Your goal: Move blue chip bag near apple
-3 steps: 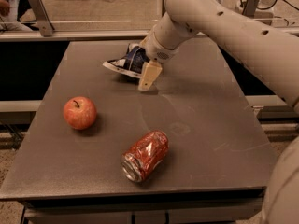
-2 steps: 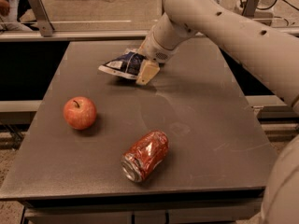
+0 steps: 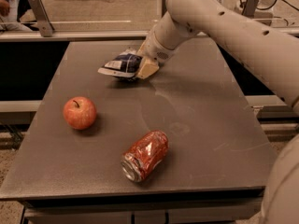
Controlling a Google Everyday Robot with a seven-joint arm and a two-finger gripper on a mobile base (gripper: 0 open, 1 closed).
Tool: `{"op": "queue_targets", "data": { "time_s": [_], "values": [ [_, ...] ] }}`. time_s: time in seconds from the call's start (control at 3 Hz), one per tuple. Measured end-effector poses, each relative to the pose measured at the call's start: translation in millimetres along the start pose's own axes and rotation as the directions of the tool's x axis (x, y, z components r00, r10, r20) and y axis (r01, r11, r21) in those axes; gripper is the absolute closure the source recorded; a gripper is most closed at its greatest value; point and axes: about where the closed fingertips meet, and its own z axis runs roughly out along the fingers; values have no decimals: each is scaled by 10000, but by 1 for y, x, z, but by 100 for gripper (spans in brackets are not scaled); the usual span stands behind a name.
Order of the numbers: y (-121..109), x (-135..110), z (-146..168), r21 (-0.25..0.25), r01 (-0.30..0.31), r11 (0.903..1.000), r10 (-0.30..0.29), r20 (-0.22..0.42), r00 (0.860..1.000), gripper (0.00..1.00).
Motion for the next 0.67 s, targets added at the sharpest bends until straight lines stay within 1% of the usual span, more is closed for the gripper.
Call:
{"op": "queue_targets", "data": {
  "time_s": [0.33, 0.67],
  "values": [
    [-4, -16, -21, 530, 376, 9979, -421, 848, 9955, 100],
    [-3, -43, -43, 1303, 1386, 9817, -1563, 1374, 9781, 100]
  ]
}}
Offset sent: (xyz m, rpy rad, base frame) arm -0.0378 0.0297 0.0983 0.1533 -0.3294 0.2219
